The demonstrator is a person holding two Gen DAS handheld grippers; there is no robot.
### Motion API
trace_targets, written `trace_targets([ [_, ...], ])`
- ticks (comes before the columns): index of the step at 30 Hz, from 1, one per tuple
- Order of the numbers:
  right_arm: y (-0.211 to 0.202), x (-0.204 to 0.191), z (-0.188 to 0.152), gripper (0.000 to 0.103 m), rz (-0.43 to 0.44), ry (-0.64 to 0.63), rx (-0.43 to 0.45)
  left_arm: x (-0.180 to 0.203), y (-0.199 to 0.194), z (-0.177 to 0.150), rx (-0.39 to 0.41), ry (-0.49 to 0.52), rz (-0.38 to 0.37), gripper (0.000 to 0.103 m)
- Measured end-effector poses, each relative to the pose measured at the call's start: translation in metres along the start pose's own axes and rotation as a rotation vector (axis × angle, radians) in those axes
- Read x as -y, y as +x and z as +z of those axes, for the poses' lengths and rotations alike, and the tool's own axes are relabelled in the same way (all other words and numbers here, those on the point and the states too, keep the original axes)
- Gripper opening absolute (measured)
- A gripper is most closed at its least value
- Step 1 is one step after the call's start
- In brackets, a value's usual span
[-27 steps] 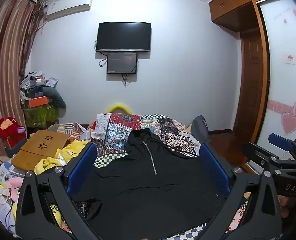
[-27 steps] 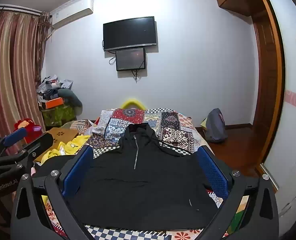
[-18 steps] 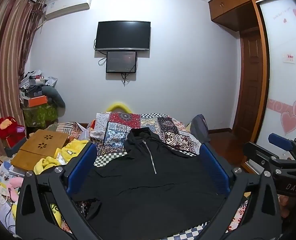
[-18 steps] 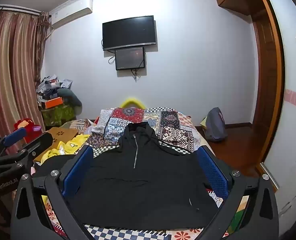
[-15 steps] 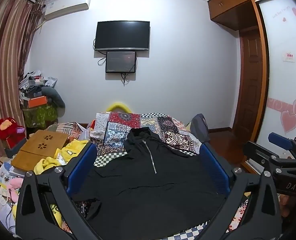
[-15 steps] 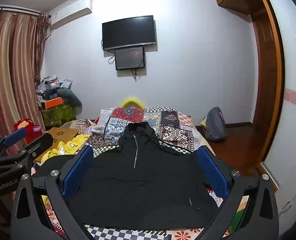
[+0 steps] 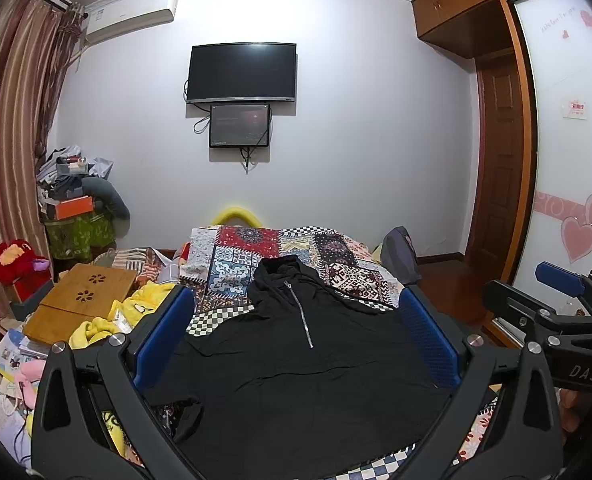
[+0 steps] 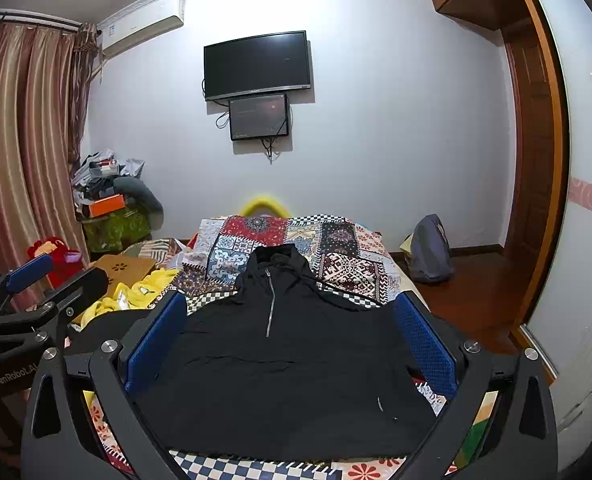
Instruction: Fold large clothes
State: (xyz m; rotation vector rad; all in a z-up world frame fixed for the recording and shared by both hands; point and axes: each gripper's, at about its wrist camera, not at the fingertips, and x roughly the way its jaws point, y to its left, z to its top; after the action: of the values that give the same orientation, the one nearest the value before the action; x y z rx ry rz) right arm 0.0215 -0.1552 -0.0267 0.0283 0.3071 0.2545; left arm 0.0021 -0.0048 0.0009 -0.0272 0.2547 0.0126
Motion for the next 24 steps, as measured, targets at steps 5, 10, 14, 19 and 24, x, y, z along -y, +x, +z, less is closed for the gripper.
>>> trace_targets([
  [5, 0.001, 0.002, -0.001, 0.103, -0.002, 0.001, -0.003, 0.001, 0.0, 0.0, -0.003, 0.004, 0.002, 0.103],
  [10, 0.002, 0.003, -0.005, 0.103, -0.004, 0.001, -0.005, 0.003, 0.005, 0.001, -0.011, 0.002, 0.003, 0.103],
  [14, 0.002, 0.004, -0.005, 0.103, -0.003, 0.002, -0.006, 0.002, 0.007, 0.0, -0.016, -0.001, 0.002, 0.103],
  [19, 0.002, 0.005, -0.006, 0.103, -0.004, 0.001, -0.006, 0.001, 0.009, 0.0, -0.019, -0.001, 0.003, 0.103],
  [24, 0.003, 0.004, -0.006, 0.103, -0.003, 0.0, -0.008, 0.0, 0.012, -0.001, -0.023, -0.003, 0.007, 0.103],
])
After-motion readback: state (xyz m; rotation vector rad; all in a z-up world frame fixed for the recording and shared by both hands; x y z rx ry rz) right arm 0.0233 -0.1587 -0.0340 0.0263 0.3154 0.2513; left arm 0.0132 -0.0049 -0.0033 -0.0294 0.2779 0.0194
